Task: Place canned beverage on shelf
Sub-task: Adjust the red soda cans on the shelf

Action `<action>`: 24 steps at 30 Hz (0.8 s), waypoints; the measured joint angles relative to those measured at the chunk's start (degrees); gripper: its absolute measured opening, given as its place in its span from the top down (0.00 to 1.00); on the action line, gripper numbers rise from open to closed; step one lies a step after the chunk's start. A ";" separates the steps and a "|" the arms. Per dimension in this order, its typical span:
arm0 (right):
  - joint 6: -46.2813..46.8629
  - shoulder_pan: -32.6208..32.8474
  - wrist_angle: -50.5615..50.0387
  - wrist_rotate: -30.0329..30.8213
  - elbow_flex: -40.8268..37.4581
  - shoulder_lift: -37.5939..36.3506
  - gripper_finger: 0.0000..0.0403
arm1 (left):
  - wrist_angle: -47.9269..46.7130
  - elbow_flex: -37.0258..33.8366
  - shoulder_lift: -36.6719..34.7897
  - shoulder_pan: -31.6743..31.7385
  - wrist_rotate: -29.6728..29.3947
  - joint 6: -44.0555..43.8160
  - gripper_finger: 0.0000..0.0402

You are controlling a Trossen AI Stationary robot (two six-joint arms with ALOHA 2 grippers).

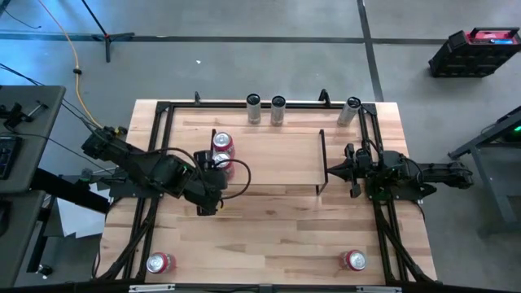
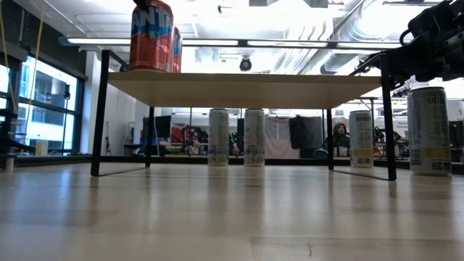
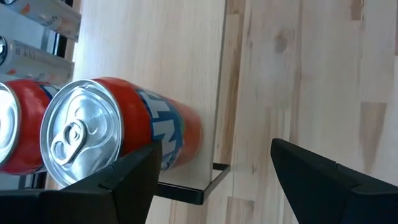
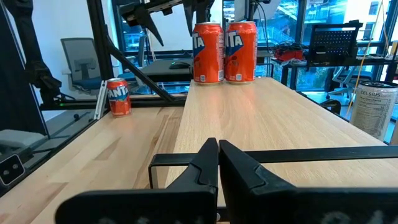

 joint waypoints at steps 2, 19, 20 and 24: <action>0.02 0.02 0.00 -0.02 0.00 0.00 1.00 | 0.00 0.00 0.00 0.00 -0.27 0.00 0.27; 0.00 0.00 -0.02 0.00 -0.02 0.00 1.00 | -0.87 0.04 0.00 -0.02 -1.58 -0.12 0.27; 0.02 0.00 0.00 -0.01 -0.01 -0.01 1.00 | -1.06 0.04 0.00 -0.02 -1.58 -0.31 0.27; 0.01 0.01 0.00 -0.02 0.00 -0.01 1.00 | -1.58 0.04 -0.04 -0.02 -1.56 -1.06 0.27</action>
